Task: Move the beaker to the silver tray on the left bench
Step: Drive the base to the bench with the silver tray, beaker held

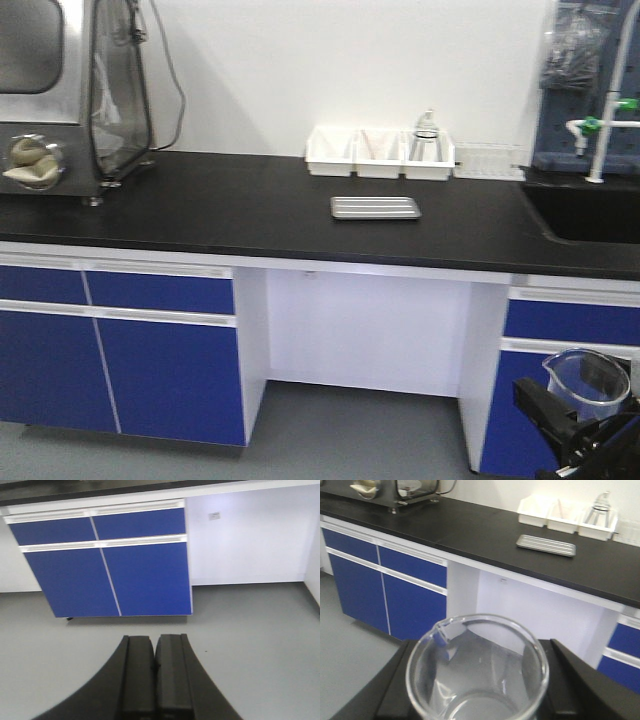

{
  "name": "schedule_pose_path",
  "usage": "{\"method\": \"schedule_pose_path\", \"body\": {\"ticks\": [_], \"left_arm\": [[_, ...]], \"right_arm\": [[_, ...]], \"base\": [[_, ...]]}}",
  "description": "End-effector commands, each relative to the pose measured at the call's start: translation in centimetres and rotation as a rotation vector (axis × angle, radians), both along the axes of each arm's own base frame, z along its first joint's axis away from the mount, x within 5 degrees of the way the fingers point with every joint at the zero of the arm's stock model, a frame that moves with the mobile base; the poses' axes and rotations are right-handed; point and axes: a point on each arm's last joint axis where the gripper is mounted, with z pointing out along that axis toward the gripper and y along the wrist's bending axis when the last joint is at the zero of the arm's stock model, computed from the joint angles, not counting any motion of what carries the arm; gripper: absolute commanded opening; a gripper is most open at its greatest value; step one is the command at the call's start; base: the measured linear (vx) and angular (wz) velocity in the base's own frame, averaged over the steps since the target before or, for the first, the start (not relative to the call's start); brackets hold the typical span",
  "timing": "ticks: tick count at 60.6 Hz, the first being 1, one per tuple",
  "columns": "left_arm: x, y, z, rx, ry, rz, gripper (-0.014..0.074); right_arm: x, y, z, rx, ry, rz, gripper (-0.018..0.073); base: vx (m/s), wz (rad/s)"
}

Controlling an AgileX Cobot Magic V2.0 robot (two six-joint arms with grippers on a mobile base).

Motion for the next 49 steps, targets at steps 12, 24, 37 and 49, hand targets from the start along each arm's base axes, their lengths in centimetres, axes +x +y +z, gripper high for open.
{"method": "schedule_pose_path", "body": {"ticks": [12, 24, 37, 49], "left_arm": [[0.18, -0.08, 0.02, -0.005, -0.062, -0.01, 0.0001], [0.18, -0.08, 0.02, -0.005, -0.062, -0.01, 0.0001], [0.18, -0.08, 0.02, -0.005, -0.062, -0.01, 0.0001], [0.18, -0.08, 0.02, -0.005, -0.062, -0.01, 0.0001]], "right_arm": [[-0.1, 0.03, 1.25, 0.011, -0.043, 0.011, -0.0011], [-0.1, 0.03, 1.25, 0.011, -0.043, 0.011, -0.0011], [-0.1, 0.03, 1.25, 0.011, -0.043, 0.011, -0.0011], [-0.1, 0.03, 1.25, 0.011, -0.043, 0.011, -0.0011]], "base": [[0.18, 0.23], [0.25, -0.03], [0.32, -0.3], [0.36, -0.34]]}}
